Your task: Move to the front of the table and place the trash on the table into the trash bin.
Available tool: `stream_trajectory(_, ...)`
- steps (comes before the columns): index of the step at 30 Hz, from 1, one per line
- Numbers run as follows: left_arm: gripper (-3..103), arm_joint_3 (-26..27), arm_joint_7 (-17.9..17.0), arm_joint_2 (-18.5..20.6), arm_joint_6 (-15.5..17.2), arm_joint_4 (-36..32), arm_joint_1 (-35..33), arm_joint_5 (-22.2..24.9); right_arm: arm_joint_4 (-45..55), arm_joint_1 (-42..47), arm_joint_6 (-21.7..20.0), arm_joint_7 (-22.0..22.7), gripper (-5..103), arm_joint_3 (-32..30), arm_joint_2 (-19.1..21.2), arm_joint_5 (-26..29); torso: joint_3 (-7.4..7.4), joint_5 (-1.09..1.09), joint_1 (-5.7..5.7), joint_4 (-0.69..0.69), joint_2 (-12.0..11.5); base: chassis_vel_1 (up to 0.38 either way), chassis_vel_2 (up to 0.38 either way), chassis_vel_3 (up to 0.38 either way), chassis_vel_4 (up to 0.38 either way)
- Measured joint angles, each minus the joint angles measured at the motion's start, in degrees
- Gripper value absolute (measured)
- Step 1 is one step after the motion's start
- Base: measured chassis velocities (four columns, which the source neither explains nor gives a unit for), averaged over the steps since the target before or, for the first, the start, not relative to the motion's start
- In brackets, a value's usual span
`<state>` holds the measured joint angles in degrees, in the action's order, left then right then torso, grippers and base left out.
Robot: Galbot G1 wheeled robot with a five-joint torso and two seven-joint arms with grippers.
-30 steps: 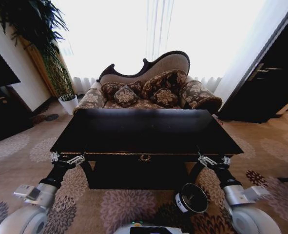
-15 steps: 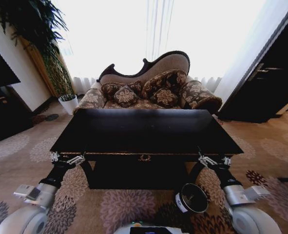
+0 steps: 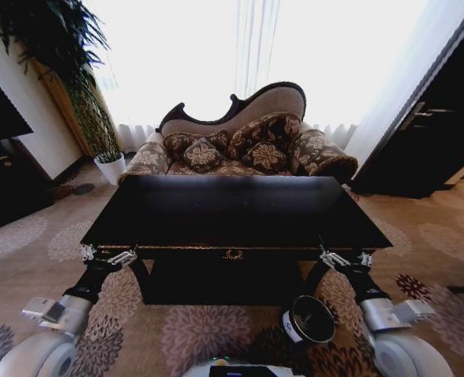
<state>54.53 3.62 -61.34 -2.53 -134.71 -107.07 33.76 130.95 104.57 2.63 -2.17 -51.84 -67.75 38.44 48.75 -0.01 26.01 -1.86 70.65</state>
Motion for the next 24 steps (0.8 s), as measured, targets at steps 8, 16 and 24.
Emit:
stream_trajectory(8, 100, 0.00, 0.00, 0.00, 0.00, 0.00, 0.00, 0.00, -0.01, 0.00, 0.03, -0.02, 100, 0.01, -0.01, -0.03, 0.00, 0.00, 0.01, 0.00, -0.01, 0.021, -0.015, -0.027, 0.022)
stream_trajectory(16, 100, 0.00, 0.00, 0.00, -0.01, 0.00, 0.00, 0.00, -0.01, 0.00, 0.07, -0.05, 100, 0.01, -0.01, -0.04, 0.00, 0.00, 0.01, 0.00, 0.00, 0.142, -0.130, -0.128, 0.130)
stream_trajectory(24, 100, 0.00, 0.00, 0.00, 0.00, 0.00, 0.00, 0.00, -0.02, 0.02, 0.09, -0.07, 100, 0.01, -0.02, -0.04, -0.02, 0.00, -0.03, 0.00, 0.02, 0.185, -0.186, -0.182, 0.189)
